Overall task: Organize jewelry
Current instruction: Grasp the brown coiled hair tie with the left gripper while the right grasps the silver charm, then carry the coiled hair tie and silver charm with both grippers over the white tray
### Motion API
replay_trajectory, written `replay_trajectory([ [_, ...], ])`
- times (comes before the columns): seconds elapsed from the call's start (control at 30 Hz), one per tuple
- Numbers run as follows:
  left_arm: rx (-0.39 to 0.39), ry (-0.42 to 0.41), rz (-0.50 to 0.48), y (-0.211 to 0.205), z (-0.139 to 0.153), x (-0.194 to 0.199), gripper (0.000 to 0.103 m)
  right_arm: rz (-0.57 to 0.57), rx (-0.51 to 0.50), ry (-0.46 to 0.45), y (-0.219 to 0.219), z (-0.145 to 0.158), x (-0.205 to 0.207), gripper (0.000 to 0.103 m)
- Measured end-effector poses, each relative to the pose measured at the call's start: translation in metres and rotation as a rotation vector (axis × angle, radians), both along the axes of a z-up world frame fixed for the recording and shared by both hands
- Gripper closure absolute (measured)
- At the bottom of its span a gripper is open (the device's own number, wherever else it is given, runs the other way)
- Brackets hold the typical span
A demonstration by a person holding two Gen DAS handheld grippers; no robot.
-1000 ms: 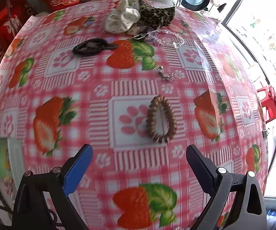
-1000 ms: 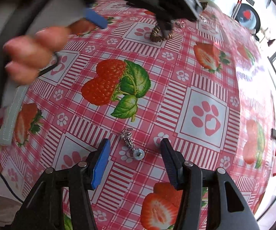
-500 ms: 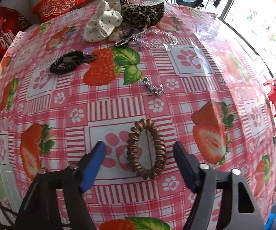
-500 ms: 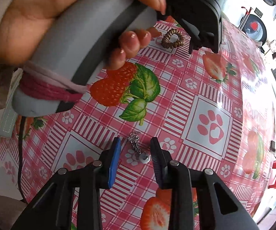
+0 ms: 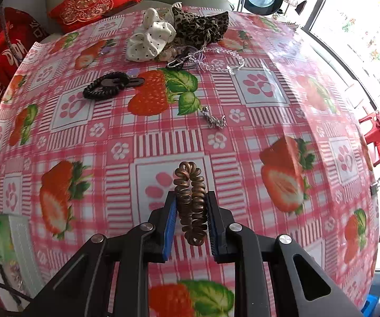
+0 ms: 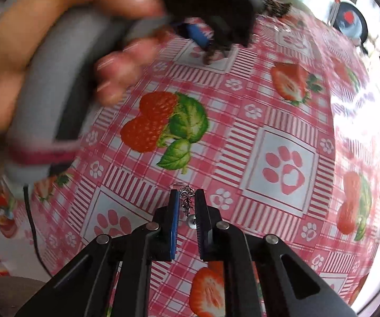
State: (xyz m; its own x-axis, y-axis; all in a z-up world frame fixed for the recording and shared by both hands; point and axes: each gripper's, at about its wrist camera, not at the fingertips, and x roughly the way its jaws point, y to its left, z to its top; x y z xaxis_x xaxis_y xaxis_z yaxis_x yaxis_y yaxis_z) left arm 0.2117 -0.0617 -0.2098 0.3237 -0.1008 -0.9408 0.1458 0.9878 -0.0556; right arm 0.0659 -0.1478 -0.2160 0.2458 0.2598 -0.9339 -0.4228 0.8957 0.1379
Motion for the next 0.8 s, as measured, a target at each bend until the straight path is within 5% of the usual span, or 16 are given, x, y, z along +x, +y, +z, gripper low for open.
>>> replay_trajectory([
  [0.4, -0.029, 0.000, 0.073, 0.029, 0.032, -0.066, 0.074, -0.154, 0.158, 0.141, -0.071, 0.008, 0.045, 0.091],
  [0.8, -0.042, 0.004, 0.124, 0.085, 0.043, -0.126, 0.074, -0.176, 0.168, 0.126, -0.046, 0.023, 0.031, 0.091],
])
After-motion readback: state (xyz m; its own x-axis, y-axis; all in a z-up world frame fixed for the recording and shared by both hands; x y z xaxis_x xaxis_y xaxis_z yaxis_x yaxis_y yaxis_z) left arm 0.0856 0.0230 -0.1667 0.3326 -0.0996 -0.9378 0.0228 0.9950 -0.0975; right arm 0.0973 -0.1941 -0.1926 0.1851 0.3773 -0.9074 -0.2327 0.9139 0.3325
